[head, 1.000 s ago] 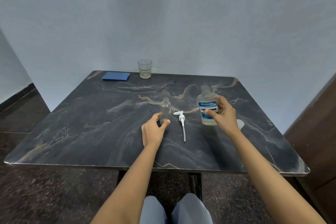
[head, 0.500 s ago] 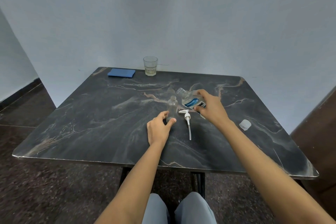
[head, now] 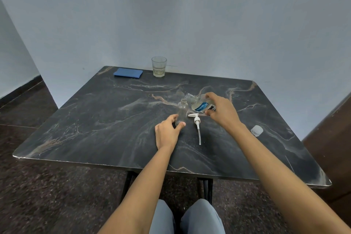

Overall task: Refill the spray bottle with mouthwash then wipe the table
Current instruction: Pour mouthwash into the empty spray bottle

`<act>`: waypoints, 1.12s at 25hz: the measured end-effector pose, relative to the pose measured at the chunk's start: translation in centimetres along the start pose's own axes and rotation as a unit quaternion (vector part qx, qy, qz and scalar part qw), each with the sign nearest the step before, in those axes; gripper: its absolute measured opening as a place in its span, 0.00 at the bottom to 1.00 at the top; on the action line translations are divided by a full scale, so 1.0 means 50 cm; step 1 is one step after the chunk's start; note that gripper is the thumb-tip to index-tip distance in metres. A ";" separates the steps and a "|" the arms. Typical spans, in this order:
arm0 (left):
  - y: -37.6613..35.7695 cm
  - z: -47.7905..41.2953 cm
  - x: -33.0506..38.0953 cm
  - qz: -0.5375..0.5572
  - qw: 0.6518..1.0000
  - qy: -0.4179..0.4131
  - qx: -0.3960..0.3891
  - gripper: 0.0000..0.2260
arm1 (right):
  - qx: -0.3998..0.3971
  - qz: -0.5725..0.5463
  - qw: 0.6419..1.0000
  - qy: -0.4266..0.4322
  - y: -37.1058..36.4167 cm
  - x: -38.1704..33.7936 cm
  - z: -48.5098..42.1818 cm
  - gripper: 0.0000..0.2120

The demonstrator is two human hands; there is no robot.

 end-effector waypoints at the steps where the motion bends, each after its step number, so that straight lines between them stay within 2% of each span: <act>1: 0.000 0.000 0.001 -0.003 1.000 -0.001 0.000 0.21 | 0.002 0.003 1.000 0.000 0.002 -0.001 0.000 0.24; 28: -0.003 -0.005 -0.001 -0.045 0.999 -0.018 0.002 0.19 | -0.017 0.094 0.995 0.003 0.030 -0.014 -0.009 0.24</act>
Point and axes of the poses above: each hand's wrist, its own z-axis away from the middle knuckle, its own y-axis out of the back of the hand, x = y × z, the point moved 5 cm from there along -z, towards the middle knuckle, and after that the axes turned 3 degrees about -x, right-handed, at the moved point
